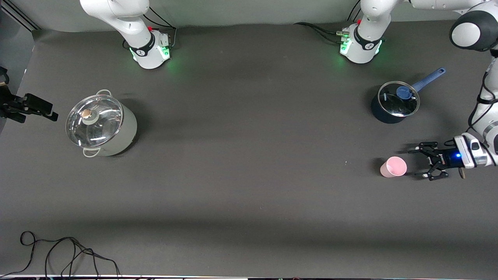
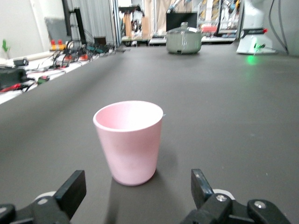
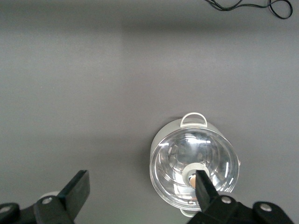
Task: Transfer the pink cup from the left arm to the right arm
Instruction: 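Lower the left gripper to the pink cup and close on it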
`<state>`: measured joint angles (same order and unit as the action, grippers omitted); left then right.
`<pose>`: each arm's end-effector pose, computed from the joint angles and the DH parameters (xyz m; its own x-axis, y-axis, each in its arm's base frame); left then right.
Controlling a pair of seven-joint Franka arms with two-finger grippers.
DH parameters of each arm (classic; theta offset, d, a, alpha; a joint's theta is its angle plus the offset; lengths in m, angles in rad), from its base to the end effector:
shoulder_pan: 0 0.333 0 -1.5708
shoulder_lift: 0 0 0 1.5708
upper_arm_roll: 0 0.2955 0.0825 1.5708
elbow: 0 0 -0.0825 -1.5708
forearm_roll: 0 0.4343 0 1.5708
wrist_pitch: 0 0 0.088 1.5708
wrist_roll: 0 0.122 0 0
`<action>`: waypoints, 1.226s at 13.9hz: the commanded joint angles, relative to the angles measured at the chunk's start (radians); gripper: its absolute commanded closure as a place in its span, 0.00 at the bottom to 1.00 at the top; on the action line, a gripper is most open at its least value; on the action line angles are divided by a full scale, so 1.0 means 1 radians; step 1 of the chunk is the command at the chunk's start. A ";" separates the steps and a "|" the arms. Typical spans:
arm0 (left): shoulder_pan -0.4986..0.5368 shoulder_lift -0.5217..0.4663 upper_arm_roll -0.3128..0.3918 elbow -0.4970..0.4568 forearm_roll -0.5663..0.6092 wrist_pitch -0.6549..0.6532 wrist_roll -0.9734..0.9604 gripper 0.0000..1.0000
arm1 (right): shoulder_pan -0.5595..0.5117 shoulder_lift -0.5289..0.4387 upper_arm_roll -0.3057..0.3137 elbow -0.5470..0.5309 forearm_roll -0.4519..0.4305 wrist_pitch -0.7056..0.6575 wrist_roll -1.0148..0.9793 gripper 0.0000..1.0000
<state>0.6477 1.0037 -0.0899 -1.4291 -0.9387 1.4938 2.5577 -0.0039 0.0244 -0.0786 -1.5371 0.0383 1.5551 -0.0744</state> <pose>0.5934 0.2533 0.0471 -0.0323 -0.2662 0.9634 -0.9979 -0.0457 -0.0460 0.6088 -0.0451 0.5905 1.0000 -0.0075 -0.0036 -0.0077 -0.9993 -0.0368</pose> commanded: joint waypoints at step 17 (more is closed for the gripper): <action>-0.042 0.127 -0.073 0.027 -0.135 0.009 0.095 0.00 | -0.004 0.014 -0.003 0.037 0.000 -0.009 0.001 0.00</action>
<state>0.6197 1.1132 -0.1662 -1.4274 -1.0554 1.5010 2.6305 -0.0078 0.0311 -0.0823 -1.5265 0.0383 1.5551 -0.0743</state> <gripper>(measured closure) 0.000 0.000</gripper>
